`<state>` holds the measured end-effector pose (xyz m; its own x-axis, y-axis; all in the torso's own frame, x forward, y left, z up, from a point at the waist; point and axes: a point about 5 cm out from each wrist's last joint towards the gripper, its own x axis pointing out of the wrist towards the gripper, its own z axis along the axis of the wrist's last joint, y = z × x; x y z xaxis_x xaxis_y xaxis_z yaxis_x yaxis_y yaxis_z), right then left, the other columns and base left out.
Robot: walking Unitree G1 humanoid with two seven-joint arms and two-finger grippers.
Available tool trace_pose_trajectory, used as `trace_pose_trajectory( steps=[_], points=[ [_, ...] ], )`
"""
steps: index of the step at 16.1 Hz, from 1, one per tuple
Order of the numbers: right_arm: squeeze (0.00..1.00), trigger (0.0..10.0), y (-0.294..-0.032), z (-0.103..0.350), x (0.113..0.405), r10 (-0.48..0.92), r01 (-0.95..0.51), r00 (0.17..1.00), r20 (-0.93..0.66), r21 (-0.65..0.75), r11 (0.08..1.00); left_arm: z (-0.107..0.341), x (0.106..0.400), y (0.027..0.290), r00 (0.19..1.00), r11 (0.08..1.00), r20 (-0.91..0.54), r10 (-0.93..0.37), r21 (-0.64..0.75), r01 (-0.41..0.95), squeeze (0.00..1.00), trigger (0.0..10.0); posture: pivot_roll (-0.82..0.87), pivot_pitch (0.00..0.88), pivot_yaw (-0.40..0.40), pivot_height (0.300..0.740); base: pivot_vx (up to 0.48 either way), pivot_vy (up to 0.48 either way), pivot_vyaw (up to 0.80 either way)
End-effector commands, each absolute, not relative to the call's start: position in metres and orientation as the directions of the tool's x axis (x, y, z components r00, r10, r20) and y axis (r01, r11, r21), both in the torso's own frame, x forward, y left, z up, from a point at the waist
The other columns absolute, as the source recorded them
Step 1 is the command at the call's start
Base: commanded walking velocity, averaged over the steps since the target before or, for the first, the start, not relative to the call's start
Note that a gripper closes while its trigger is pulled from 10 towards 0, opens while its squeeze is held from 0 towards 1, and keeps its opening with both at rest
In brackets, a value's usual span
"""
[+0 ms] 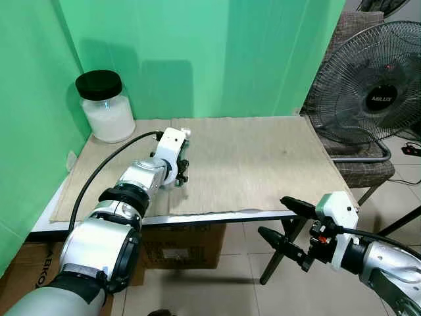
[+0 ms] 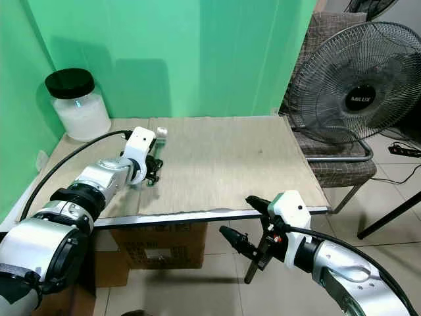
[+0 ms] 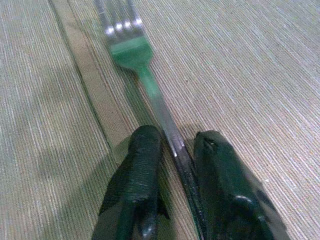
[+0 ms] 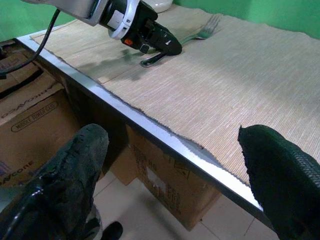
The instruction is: Setting the table
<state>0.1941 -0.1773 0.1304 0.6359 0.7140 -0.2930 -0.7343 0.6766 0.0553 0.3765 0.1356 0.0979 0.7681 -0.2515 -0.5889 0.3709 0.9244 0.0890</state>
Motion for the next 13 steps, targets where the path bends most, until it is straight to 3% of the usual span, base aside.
trace_pose_trajectory(
  steps=[1, 13],
  points=[
    [0.00, 10.0, -0.175, 0.134, 0.193, 0.727, -0.753, 0.622, -0.292, 0.033, 0.657, 0.095, 0.375, 0.137, 0.750, 0.922, -0.615, -0.245, 0.091, 0.376, 0.00, 0.0, -0.10, 0.000, 0.009, 0.740, 0.000, 0.000, 0.00],
    [0.00, 10.0, -0.174, 0.135, 0.195, 0.724, -0.751, 0.629, -0.285, 0.020, 0.660, 0.107, 0.381, 0.135, 0.787, 0.902, -0.531, -0.314, 0.092, 0.422, 0.00, 0.0, -0.09, 0.000, 0.012, 0.740, 0.000, 0.000, 0.00]
  ],
)
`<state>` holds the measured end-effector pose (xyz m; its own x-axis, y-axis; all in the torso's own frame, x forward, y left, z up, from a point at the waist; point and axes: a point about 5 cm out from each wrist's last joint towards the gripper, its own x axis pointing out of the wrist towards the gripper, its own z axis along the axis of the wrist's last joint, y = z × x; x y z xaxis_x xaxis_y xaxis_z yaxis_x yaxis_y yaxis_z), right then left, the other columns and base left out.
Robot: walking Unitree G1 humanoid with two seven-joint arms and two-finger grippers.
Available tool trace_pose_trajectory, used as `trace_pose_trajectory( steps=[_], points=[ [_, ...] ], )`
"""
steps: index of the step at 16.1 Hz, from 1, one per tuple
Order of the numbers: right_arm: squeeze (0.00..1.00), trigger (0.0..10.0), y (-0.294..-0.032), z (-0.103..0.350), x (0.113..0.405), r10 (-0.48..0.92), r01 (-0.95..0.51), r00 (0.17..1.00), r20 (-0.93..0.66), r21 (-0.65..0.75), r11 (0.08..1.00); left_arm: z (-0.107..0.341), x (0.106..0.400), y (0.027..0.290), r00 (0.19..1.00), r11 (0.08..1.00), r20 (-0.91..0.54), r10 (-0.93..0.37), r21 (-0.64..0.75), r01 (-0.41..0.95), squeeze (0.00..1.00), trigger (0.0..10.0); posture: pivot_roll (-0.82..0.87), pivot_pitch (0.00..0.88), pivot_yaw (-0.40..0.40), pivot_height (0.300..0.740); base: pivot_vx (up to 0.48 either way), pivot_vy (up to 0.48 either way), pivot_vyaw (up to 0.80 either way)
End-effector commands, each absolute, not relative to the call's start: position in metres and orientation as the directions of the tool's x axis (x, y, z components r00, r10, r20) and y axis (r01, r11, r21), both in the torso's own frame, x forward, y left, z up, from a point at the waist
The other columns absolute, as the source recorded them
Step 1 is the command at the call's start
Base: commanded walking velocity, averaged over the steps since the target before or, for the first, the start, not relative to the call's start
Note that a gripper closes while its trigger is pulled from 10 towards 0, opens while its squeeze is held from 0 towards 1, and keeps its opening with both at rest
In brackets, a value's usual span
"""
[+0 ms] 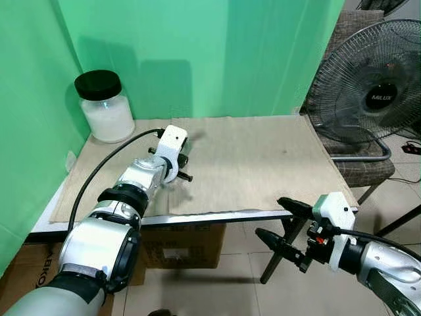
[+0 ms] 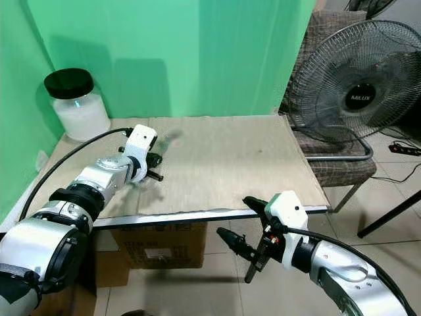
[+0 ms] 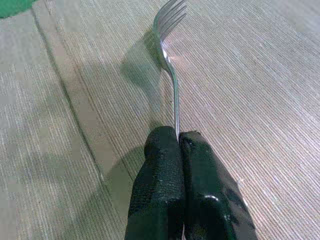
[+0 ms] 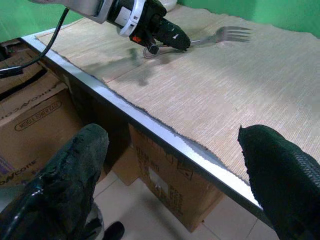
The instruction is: Setting the table
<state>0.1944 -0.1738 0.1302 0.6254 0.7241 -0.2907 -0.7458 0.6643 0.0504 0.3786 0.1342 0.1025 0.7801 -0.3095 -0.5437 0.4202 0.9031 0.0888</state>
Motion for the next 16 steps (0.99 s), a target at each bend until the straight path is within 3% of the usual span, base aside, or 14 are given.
trace_pose_trajectory(
  steps=[1, 3, 9, 11, 14, 16],
  points=[
    [0.00, 10.0, -0.174, 0.135, 0.196, 0.722, -0.749, 0.632, -0.283, 0.018, 0.663, 0.113, 0.383, 0.133, 0.795, 0.893, -0.494, -0.352, 0.077, 0.443, 0.00, 0.0, -0.09, 0.000, 0.011, 0.740, 0.000, 0.000, 0.00],
    [0.00, 10.0, -0.175, 0.136, 0.198, 0.710, -0.734, 0.652, -0.266, 0.012, 0.679, 0.127, 0.385, 0.128, 0.802, 0.873, -0.402, -0.443, 0.011, 0.487, 0.00, 0.0, -0.08, 0.000, 0.002, 0.740, 0.000, 0.000, 0.00],
    [0.00, 10.0, -0.169, 0.134, 0.200, 0.713, -0.732, 0.655, -0.251, 0.022, 0.681, 0.131, 0.381, 0.129, 0.802, 0.863, -0.351, -0.482, -0.031, 0.505, 0.00, 0.0, -0.06, 0.000, -0.015, 0.740, 0.000, 0.000, 0.00],
    [0.00, 10.0, -0.169, 0.134, 0.201, 0.702, -0.719, 0.670, -0.243, 0.028, 0.695, 0.135, 0.377, 0.127, 0.795, 0.846, -0.292, -0.531, -0.129, 0.517, 0.00, 0.0, -0.06, 0.000, -0.014, 0.740, 0.000, 0.000, 0.00],
    [0.00, 10.0, -0.168, 0.133, 0.201, 0.689, -0.701, 0.685, -0.238, 0.041, 0.712, 0.124, 0.370, 0.135, 0.791, 0.855, -0.341, -0.507, -0.082, 0.512, 0.00, 0.0, -0.06, 0.000, -0.025, 0.740, 0.000, 0.000, 0.00],
    [0.00, 10.0, -0.167, 0.132, 0.201, 0.692, -0.705, 0.678, -0.248, 0.045, 0.707, 0.110, 0.362, 0.132, 0.732, 0.820, -0.451, -0.511, 0.001, 0.572, 0.00, 10.0, -0.06, 0.000, -0.033, 0.740, 0.000, 0.000, 0.00]
  ],
)
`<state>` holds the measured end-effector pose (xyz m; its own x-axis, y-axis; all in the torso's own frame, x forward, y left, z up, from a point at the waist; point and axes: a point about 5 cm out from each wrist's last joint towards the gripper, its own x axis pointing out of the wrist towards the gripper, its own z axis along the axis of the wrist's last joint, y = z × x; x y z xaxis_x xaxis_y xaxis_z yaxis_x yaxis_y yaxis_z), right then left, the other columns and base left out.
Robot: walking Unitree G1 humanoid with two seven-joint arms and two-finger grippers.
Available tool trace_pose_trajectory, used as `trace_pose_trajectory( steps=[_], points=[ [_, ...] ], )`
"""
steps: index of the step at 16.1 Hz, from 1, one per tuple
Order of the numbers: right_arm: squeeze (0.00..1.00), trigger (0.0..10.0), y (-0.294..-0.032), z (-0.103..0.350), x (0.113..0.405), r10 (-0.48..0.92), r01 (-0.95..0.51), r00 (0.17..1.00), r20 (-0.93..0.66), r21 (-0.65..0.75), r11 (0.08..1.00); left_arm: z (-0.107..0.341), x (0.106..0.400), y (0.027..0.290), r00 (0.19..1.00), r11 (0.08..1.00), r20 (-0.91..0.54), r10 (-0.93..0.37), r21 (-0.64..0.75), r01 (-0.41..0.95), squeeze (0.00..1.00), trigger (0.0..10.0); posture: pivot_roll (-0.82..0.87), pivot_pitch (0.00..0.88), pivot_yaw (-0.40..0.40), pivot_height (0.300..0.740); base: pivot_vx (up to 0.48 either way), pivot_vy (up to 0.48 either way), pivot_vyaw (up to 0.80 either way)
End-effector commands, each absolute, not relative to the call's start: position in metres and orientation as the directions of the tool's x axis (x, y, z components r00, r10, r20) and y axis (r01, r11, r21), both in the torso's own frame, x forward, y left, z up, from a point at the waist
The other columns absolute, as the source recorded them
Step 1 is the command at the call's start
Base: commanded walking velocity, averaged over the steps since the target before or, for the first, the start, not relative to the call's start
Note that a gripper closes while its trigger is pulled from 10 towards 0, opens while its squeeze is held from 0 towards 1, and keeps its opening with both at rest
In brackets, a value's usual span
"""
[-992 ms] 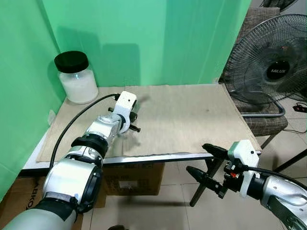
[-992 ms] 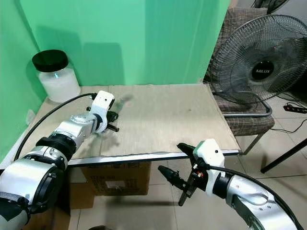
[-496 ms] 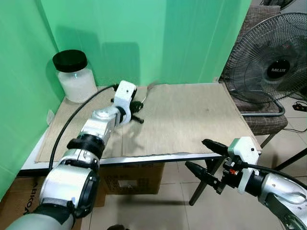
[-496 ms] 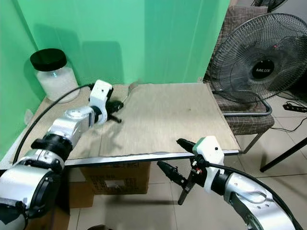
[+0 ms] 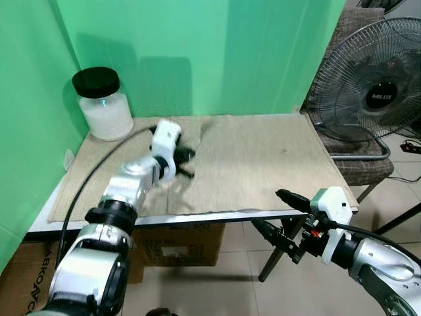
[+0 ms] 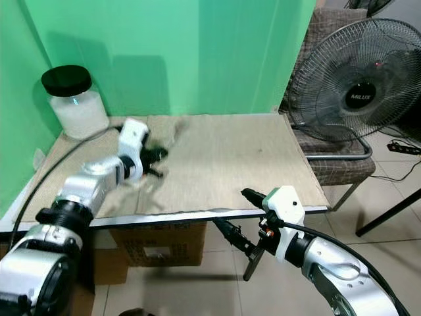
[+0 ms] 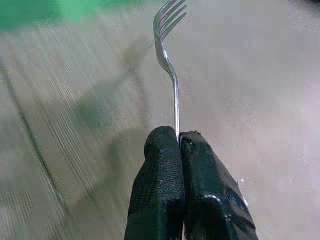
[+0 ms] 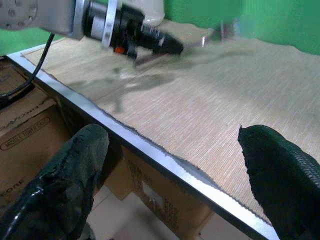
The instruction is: Setting the table
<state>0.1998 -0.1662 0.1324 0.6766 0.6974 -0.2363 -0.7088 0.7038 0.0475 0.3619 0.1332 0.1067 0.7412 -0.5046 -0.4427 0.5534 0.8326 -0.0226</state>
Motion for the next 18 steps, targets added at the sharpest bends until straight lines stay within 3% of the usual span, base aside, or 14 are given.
trace_pose_trajectory(
  steps=[1, 4, 5, 14, 18],
  points=[
    [0.00, 10.0, -0.168, 0.132, 0.201, 0.692, -0.707, 0.676, -0.252, 0.044, 0.706, 0.104, 0.360, 0.131, 0.714, 0.812, -0.490, -0.500, 0.023, 0.583, 0.00, 10.0, -0.06, 0.000, -0.033, 0.740, 0.000, 0.000, 0.00],
    [0.00, 10.0, -0.171, 0.133, 0.200, 0.688, -0.707, 0.676, -0.263, 0.032, 0.707, 0.093, 0.359, 0.139, 0.726, 0.840, -0.549, -0.414, 0.077, 0.537, 0.00, 10.0, -0.08, 0.000, -0.037, 0.740, 0.000, 0.000, 0.00],
    [0.00, 10.0, -0.174, 0.134, 0.198, 0.686, -0.706, 0.676, -0.270, 0.029, 0.707, 0.096, 0.361, 0.140, 0.737, 0.852, -0.541, -0.405, 0.068, 0.518, 1.00, 10.0, -0.08, 0.000, -0.043, 0.740, 0.000, 0.000, 0.00],
    [0.00, 10.0, -0.174, 0.137, 0.198, 0.696, -0.718, 0.662, -0.278, 0.032, 0.695, 0.118, 0.378, 0.144, 0.816, 0.827, -0.487, -0.312, 0.283, 0.486, 1.00, 10.0, -0.09, 0.000, -0.065, 0.740, 0.000, 0.000, 0.00],
    [0.00, 10.0, -0.174, 0.138, 0.198, 0.697, -0.719, 0.661, -0.279, 0.032, 0.695, 0.120, 0.381, 0.141, 0.823, 0.826, -0.472, -0.314, 0.291, 0.482, 1.00, 10.0, -0.09, 0.000, -0.065, 0.740, 0.000, 0.000, 0.00]
  ],
)
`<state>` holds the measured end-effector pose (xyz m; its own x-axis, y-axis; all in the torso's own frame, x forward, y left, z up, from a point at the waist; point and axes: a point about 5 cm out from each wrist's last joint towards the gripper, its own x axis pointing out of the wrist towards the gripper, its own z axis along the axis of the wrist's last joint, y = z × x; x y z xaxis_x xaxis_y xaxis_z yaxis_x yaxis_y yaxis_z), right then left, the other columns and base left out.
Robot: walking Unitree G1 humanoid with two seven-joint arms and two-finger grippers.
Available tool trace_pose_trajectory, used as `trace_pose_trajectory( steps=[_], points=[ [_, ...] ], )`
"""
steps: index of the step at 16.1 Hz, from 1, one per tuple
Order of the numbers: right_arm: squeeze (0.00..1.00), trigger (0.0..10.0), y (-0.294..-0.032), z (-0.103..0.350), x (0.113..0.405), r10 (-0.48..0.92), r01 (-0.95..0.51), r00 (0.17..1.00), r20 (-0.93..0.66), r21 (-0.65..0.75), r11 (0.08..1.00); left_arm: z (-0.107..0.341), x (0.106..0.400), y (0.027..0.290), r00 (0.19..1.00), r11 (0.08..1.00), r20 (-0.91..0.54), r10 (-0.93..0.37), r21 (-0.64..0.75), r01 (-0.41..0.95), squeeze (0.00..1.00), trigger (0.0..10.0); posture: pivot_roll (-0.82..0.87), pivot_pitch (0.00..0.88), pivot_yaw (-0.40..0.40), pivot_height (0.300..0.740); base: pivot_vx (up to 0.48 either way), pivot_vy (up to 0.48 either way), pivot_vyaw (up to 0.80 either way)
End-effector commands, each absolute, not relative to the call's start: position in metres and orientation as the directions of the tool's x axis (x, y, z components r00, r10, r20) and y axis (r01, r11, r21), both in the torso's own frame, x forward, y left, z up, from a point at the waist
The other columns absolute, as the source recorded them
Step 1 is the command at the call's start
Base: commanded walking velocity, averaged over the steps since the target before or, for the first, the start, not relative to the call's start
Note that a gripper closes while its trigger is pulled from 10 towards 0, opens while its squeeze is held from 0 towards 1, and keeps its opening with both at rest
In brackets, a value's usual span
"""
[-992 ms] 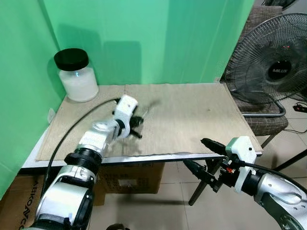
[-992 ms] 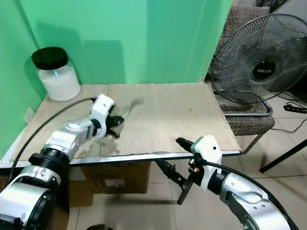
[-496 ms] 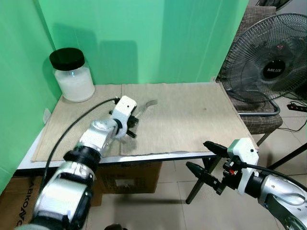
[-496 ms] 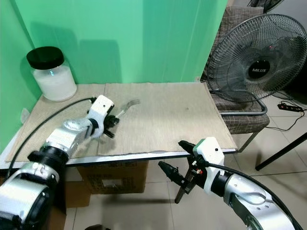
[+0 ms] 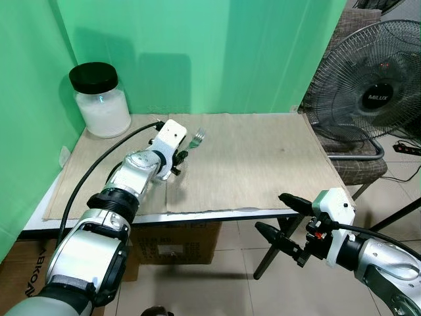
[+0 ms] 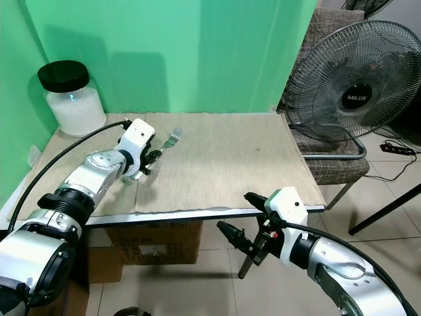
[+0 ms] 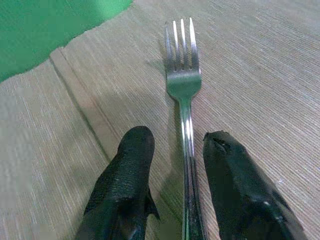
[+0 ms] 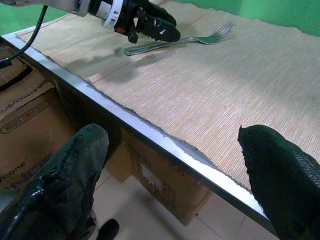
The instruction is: Setting the table
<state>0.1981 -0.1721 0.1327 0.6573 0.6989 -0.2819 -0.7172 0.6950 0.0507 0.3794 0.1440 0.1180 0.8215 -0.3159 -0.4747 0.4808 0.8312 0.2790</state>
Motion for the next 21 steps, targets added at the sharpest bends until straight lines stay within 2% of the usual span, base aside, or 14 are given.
trace_pose_trajectory(
  steps=[1, 3, 4, 5, 21],
  points=[
    [0.00, 10.0, -0.1743, 0.1378, 0.1979, 0.697, -0.719, 0.661, -0.279, 0.032, 0.695, 0.1201, 0.3810, 0.1414, 0.823, 0.826, -0.472, -0.314, 0.291, 0.482, 1.00, 10.0, -0.09, 0.000, -0.065, 0.740, 0.000, 0.000, 0.00],
    [0.00, 10.0, -0.1746, 0.1382, 0.1965, 0.695, -0.717, 0.662, -0.280, 0.033, 0.696, 0.1223, 0.3829, 0.1371, 0.830, 0.817, -0.451, -0.328, 0.305, 0.489, 1.00, 10.0, -0.11, 0.000, -0.052, 0.740, 0.000, 0.000, 0.00],
    [0.00, 10.0, -0.1747, 0.1380, 0.1954, 0.692, -0.713, 0.666, -0.278, 0.035, 0.701, 0.1234, 0.3842, 0.1351, 0.833, 0.810, -0.443, -0.331, 0.320, 0.492, 0.32, 10.0, -0.11, 0.000, -0.045, 0.740, 0.000, 0.000, 0.00],
    [0.00, 10.0, -0.1743, 0.1371, 0.1931, 0.684, -0.702, 0.677, -0.273, 0.042, 0.711, 0.1236, 0.3856, 0.1339, 0.832, 0.796, -0.443, -0.334, 0.341, 0.501, 0.00, 10.0, -0.12, 0.000, -0.029, 0.740, 0.000, 0.000, 0.00],
    [0.00, 10.0, -0.1742, 0.1369, 0.1927, 0.683, -0.701, 0.677, -0.273, 0.042, 0.712, 0.1234, 0.3856, 0.1338, 0.831, 0.792, -0.444, -0.335, 0.346, 0.504, 0.00, 10.0, -0.12, 0.000, -0.029, 0.740, 0.000, 0.000, 0.00]
  ],
)
